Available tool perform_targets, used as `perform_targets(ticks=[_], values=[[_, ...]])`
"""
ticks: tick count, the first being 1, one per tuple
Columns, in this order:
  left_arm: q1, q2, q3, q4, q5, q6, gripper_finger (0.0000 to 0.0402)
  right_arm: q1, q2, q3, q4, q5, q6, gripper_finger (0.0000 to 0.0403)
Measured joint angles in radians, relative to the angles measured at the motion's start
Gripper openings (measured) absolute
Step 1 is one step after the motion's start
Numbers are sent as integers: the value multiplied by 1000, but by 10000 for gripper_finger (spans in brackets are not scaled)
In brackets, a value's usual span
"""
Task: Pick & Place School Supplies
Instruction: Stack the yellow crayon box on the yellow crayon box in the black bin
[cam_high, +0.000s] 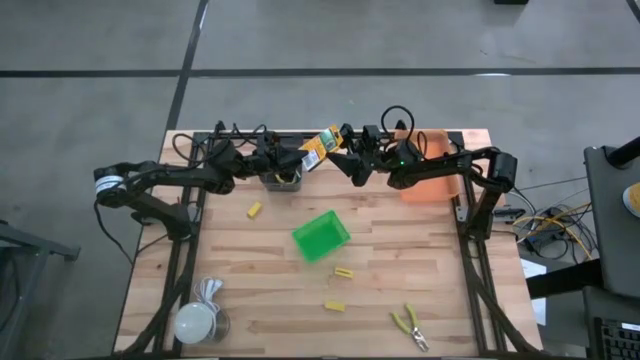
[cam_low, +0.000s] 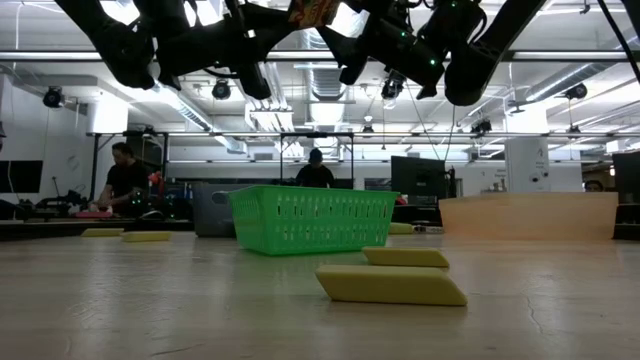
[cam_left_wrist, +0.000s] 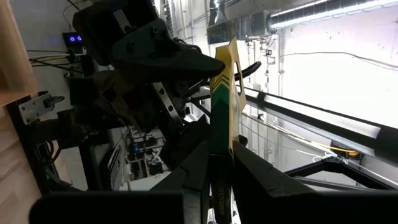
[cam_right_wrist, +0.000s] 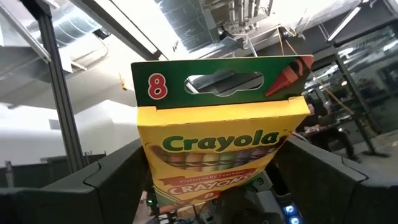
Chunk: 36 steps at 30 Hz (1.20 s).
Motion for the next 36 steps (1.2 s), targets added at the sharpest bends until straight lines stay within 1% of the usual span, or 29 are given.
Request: perform_targets(ticks=[22, 29, 36], values=[[0, 0, 0, 0, 5, 6, 53, 2, 0, 2, -1, -6, 3, 327], [0, -4, 0, 1, 1, 41, 43, 2, 0, 2, 0, -10, 6, 327], [1, -11, 0, 12, -3, 92, 46, 2, -1, 2, 0, -10, 5, 327]])
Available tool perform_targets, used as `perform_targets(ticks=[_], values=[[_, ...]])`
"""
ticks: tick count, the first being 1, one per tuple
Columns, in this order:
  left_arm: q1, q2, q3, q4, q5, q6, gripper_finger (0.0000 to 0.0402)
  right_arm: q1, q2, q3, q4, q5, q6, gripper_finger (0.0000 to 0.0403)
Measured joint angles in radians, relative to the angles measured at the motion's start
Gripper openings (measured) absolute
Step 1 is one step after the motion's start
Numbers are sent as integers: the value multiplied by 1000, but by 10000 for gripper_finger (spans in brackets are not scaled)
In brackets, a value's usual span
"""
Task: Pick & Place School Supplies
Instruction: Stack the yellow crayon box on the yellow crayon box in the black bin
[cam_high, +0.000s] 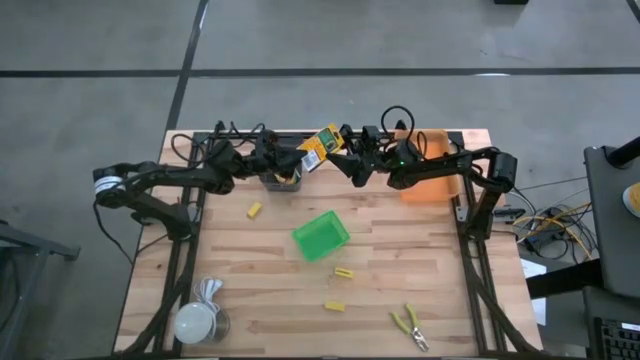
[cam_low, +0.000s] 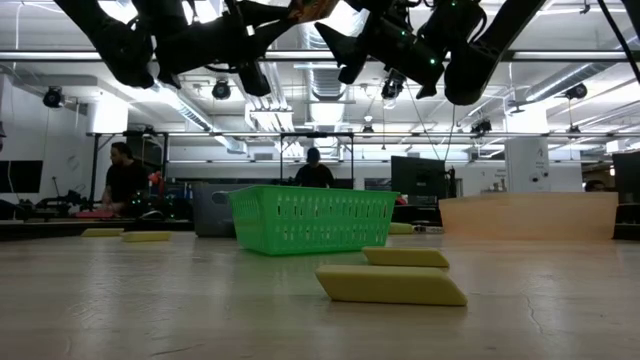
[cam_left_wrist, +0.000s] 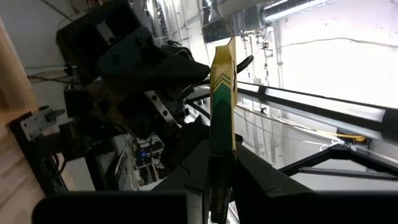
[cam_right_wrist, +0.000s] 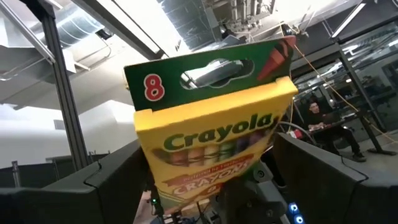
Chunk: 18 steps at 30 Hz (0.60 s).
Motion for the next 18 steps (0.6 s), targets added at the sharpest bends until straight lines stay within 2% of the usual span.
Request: perform_targets(ticks=[10, 18], values=[[0, -1, 31, -8, 13, 197, 45, 0, 0, 0, 3, -1, 3, 327], [1, -3, 38, -6, 48, 432, 45, 1, -1, 0, 3, -7, 0, 327]])
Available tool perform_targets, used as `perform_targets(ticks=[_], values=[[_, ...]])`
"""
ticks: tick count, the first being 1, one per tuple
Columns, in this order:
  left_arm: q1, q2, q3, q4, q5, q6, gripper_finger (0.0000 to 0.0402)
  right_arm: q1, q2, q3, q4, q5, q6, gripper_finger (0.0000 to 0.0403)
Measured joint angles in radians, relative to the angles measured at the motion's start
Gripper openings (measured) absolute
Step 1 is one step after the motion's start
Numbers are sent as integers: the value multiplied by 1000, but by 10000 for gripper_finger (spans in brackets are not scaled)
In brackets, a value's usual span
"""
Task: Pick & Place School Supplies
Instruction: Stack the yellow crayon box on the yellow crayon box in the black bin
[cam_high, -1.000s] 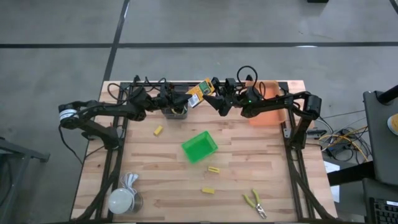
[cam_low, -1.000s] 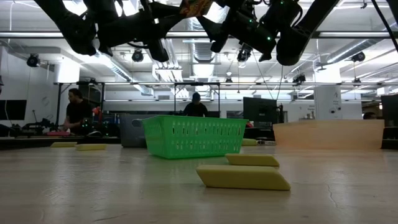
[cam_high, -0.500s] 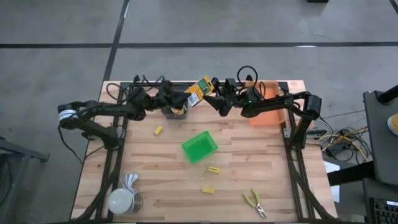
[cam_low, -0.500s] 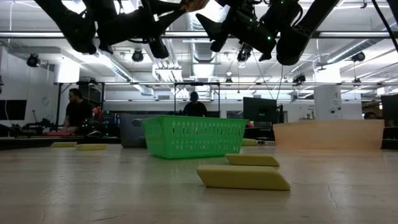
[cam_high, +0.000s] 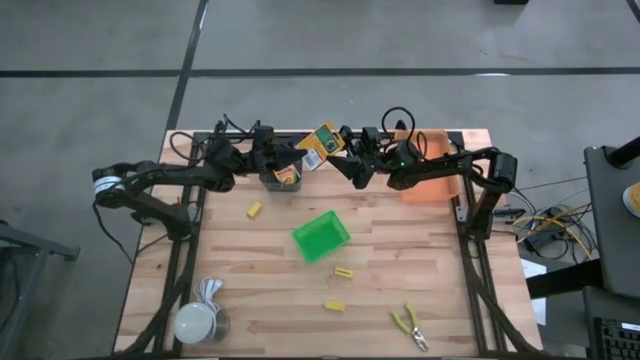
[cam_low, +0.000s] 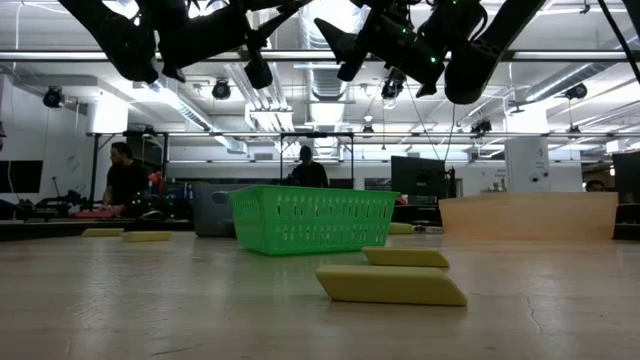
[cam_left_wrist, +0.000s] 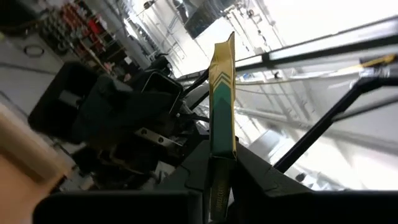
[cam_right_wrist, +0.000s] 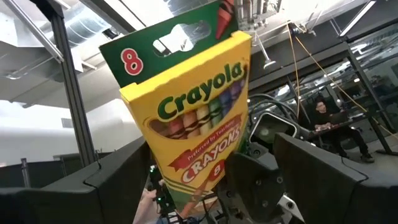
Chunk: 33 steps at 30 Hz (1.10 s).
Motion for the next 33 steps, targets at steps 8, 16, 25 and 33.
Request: perform_targets(ticks=[8, 16, 25, 33], values=[[0, 0, 5, 0, -4, 142, 44, 0, 0, 0, -3, 5, 0, 327], [-1, 0, 20, -6, -18, 234, 44, -1, 0, 0, -7, 11, 0, 327], [2, -19, 31, -8, -20, 244, 44, -1, 0, 0, -23, 11, 0, 327], [30, -86, 31, -5, -16, 288, 44, -1, 2, 0, -31, 16, 0, 327]])
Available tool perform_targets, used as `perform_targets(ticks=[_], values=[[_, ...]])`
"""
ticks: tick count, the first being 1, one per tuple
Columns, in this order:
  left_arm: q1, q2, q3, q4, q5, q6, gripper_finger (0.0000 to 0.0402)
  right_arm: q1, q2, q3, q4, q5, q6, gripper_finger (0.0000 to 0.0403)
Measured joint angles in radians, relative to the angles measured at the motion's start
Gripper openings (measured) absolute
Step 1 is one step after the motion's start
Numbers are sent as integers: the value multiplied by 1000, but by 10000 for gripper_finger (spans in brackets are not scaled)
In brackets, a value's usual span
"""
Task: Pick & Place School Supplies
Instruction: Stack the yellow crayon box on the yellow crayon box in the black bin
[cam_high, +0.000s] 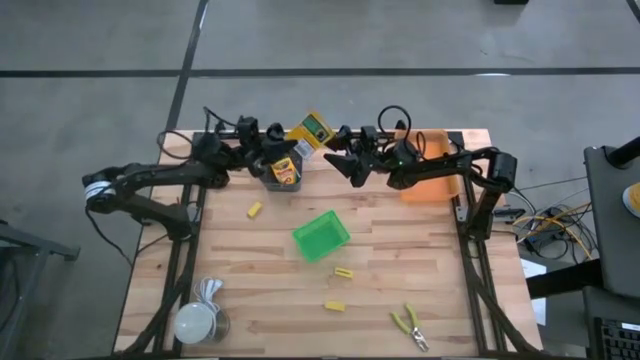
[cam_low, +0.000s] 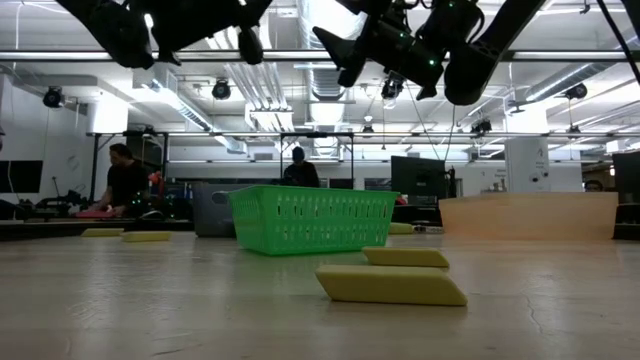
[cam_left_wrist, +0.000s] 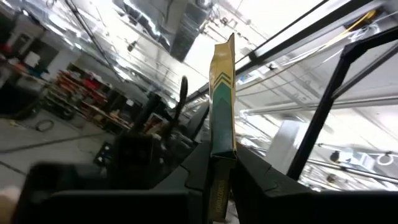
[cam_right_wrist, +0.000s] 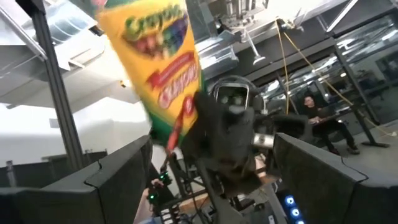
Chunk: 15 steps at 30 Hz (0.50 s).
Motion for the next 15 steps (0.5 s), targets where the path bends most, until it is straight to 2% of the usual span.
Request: perform_targets(ticks=[4, 8, 11, 15], values=[[25, -46, 0, -6, -4, 17, 44, 0, 0, 0, 0, -1, 0, 327], [50, -96, -1, -131, -25, 60, 44, 0, 0, 0, -2, -2, 4, 327], [64, -145, -1, -260, -83, 105, 44, 0, 0, 0, -3, -5, 4, 327], [68, -210, -2, -461, -208, 143, 44, 0, 0, 0, -3, -5, 4, 327]])
